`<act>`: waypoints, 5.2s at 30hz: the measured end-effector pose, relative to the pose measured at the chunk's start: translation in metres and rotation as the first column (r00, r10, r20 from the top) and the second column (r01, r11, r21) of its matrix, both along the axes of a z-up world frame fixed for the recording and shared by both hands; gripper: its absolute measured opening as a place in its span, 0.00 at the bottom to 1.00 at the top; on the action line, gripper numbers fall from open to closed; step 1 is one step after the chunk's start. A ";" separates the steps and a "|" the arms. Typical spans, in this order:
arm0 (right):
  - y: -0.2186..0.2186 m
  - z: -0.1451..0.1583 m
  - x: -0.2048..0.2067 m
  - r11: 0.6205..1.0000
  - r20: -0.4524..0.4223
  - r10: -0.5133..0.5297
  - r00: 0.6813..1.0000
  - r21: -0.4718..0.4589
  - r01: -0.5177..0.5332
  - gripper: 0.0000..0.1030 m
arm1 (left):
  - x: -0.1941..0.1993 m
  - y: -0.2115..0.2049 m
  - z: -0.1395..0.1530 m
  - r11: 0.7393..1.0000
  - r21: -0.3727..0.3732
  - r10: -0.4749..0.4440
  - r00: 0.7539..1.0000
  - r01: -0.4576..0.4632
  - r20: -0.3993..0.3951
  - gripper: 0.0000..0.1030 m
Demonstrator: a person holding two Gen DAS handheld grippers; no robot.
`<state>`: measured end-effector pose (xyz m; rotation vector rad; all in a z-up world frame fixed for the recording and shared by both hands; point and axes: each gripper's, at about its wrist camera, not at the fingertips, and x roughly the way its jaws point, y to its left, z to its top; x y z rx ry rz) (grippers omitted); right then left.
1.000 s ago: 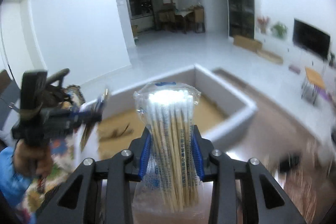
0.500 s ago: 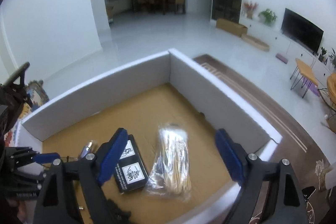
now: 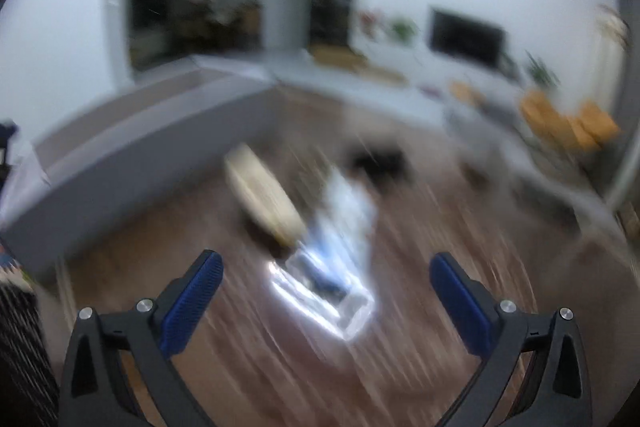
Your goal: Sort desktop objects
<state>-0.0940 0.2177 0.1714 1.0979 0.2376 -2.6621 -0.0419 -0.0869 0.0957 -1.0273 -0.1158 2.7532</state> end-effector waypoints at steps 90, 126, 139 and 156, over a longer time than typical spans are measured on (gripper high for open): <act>0.003 -0.052 -0.002 0.988 0.166 -0.155 0.974 0.008 0.156 1.00 | -0.122 0.099 -0.160 0.965 -0.178 -0.153 0.964 0.194 0.217 1.00; 0.003 -0.052 -0.002 0.988 0.166 -0.155 0.974 0.008 0.156 1.00 | -0.122 0.099 -0.160 0.965 -0.178 -0.154 0.964 0.194 0.218 1.00; 0.003 -0.052 -0.002 0.988 0.165 -0.155 0.974 0.008 0.156 1.00 | -0.123 0.099 -0.161 0.965 -0.178 -0.154 0.964 0.194 0.218 1.00; 0.003 -0.052 -0.002 0.988 0.165 -0.155 0.974 0.008 0.156 1.00 | -0.123 0.099 -0.161 0.965 -0.177 -0.155 0.964 0.195 0.218 1.00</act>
